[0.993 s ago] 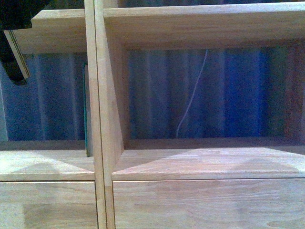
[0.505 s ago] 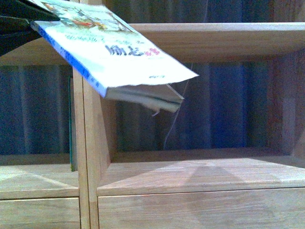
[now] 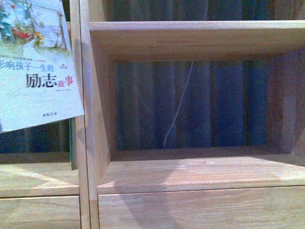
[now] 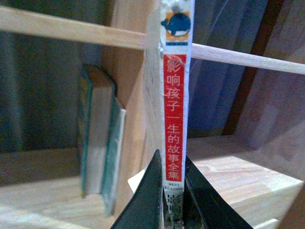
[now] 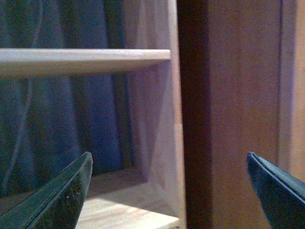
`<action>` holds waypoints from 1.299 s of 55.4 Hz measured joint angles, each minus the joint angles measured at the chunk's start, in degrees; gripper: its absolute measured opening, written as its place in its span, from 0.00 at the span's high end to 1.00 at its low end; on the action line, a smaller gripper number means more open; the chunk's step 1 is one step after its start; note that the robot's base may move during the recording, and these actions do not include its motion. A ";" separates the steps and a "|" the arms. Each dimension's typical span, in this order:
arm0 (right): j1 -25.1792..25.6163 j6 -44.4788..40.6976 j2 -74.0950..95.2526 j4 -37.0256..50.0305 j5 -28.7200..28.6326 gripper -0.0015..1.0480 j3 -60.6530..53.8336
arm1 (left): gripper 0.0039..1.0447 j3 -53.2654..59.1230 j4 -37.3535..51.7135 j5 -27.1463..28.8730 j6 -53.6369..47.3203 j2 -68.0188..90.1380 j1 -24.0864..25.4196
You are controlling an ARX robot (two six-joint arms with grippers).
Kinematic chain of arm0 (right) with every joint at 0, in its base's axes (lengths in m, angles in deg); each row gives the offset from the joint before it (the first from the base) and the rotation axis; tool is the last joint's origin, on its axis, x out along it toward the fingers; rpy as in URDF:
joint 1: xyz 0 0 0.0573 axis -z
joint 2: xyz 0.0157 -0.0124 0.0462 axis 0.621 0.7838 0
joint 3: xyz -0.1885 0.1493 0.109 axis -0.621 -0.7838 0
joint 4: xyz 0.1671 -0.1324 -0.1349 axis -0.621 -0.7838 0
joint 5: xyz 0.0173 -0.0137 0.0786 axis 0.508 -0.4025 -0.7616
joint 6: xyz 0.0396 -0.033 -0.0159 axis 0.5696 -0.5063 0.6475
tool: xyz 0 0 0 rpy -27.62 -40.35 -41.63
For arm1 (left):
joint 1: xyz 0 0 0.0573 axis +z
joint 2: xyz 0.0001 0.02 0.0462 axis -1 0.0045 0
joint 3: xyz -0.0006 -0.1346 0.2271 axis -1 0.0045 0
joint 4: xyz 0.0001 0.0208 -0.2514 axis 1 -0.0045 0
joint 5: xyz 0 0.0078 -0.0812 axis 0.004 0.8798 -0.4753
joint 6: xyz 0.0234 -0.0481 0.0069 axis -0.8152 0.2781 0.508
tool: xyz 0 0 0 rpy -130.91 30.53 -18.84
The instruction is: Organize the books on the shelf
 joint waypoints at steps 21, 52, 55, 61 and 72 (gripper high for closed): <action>8.11 5.40 -8.37 -25.38 -22.16 0.21 0.39 | 0.94 -0.20 6.64 2.78 -12.59 6.40 8.04; -0.90 5.55 -21.92 -31.02 -26.25 0.97 -15.28 | 0.94 -4.26 15.50 12.26 -23.10 22.14 7.26; -2.21 5.57 -22.99 -31.02 -26.25 0.97 -16.28 | 0.94 -4.42 16.41 13.59 -23.93 23.56 6.60; -2.56 5.64 -25.18 -31.32 -25.70 0.97 -17.90 | 0.94 -5.51 17.46 15.21 -24.39 26.56 4.85; -2.64 5.64 -28.68 -32.61 -25.70 0.97 -20.31 | 0.94 -10.36 18.10 18.99 -24.02 31.54 1.66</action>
